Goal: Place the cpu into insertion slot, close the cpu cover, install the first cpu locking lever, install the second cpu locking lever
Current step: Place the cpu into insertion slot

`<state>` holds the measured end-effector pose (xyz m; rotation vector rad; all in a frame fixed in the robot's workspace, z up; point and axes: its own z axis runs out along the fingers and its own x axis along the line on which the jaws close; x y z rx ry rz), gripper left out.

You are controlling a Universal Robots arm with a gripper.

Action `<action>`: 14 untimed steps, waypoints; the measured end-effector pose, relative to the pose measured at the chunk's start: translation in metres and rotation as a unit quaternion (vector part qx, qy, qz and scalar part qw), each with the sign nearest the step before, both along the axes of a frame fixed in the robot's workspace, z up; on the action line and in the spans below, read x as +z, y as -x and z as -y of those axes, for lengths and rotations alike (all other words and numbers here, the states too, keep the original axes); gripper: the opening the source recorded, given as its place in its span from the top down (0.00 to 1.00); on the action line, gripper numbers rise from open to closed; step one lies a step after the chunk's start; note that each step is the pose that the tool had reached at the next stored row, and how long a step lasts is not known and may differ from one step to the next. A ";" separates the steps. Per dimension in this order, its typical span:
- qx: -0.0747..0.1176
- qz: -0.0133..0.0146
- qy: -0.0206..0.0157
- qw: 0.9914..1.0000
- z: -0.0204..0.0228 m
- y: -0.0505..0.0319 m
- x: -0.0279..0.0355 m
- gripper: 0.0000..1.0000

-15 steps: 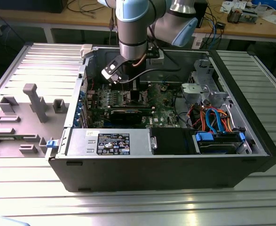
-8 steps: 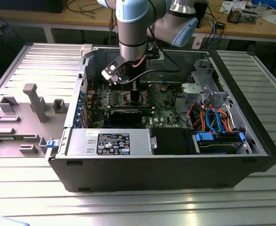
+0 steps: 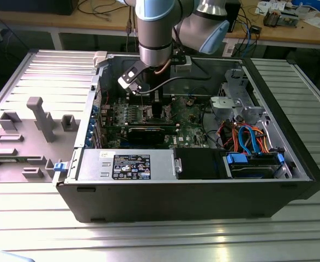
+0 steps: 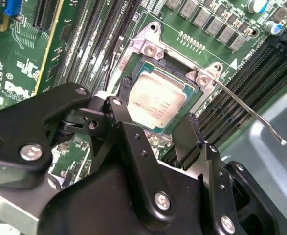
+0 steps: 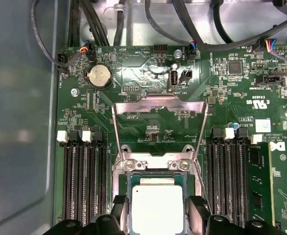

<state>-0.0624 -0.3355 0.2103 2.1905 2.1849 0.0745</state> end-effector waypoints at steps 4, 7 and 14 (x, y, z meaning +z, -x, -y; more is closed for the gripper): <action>0.000 -0.011 0.000 1.000 0.0000 -0.0017 0.0102 0.65; 0.000 -0.012 0.000 1.000 0.0000 -0.0018 0.0104 0.77; 0.000 -0.012 0.000 1.000 0.0000 -0.0021 0.0104 0.89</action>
